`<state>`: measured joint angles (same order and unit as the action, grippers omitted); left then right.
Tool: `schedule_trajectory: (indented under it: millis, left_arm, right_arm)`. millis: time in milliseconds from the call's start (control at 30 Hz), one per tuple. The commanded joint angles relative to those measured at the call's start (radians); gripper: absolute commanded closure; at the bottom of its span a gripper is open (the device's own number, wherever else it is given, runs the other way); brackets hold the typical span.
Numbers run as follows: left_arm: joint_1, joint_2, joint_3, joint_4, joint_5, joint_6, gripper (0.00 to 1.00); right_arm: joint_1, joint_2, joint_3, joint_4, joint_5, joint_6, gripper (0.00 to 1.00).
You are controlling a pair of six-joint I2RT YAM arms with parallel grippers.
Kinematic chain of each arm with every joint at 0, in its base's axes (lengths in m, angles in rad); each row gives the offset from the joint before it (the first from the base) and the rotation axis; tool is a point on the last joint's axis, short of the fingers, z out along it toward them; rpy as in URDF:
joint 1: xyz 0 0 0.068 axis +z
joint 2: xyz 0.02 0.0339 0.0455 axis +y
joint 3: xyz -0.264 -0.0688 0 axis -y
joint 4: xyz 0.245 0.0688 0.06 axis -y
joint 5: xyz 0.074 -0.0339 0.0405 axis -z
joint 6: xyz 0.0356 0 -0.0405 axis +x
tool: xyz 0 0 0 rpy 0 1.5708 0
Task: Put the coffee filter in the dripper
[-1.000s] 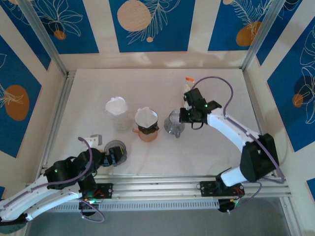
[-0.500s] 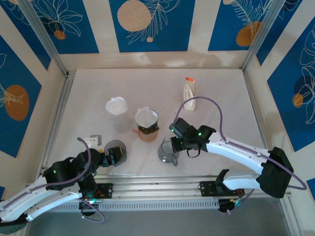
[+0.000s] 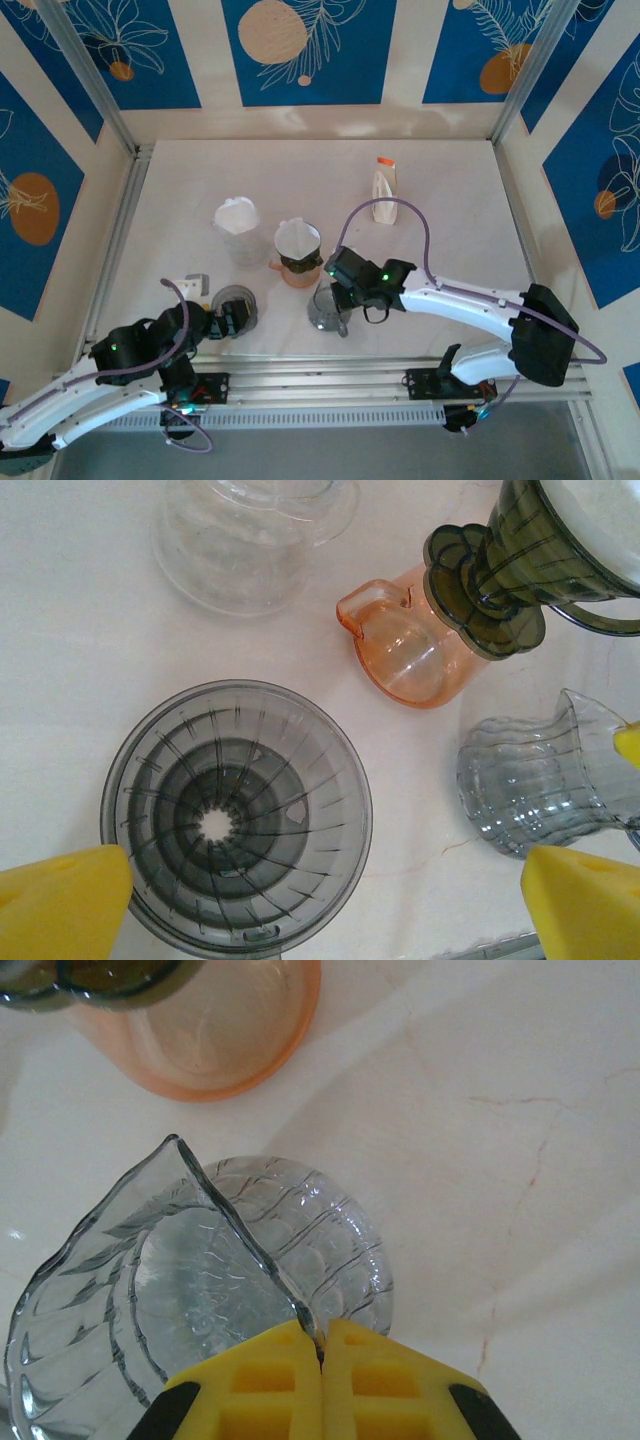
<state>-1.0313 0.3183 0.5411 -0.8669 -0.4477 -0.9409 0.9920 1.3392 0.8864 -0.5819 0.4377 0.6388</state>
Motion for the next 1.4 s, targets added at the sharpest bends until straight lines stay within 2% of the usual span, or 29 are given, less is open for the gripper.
schedule_trajectory:
  millis: [0,167,400,567,700,800,933,1067,1267,1367]
  left_arm:
    - [0.009,0.008,-0.002,0.018,0.009,0.014,0.0]
    - [0.008,0.01,0.007,0.008,0.007,0.016,0.0]
    - [0.008,0.02,0.006,0.003,0.007,0.004,0.0]
    - [0.008,0.063,0.024,-0.053,-0.026,-0.041,0.01]
    - [0.01,0.098,0.046,-0.104,-0.064,-0.081,0.11]
    - [0.02,0.108,0.063,-0.169,-0.105,-0.137,0.22]
    - [0.041,0.114,0.071,-0.23,-0.124,-0.191,0.31]
    - [0.096,0.159,0.045,-0.202,-0.064,-0.199,0.38]
    - [0.293,0.214,-0.049,-0.068,0.156,-0.118,0.47]
    - [0.346,0.22,-0.089,-0.004,0.218,-0.103,0.54]
  right_arm:
    - [0.008,0.034,0.025,0.039,0.024,0.023,0.92]
    - [0.011,0.048,0.039,0.056,0.017,0.03,0.86]
    - [0.015,0.082,0.06,0.067,0.0,0.031,0.83]
    - [0.02,0.061,0.056,0.051,0.03,0.043,0.67]
    - [0.02,0.018,0.057,0.036,0.05,0.039,0.51]
    - [0.022,-0.029,0.054,0.024,0.071,0.036,0.47]
    - [0.025,-0.093,0.045,0.016,0.089,0.036,0.46]
    - [0.028,-0.137,0.039,0.013,0.093,0.033,0.45]
    - [0.032,-0.181,0.027,0.002,0.102,0.033,0.45]
    - [0.034,-0.206,0.013,0.0,0.104,0.038,0.45]
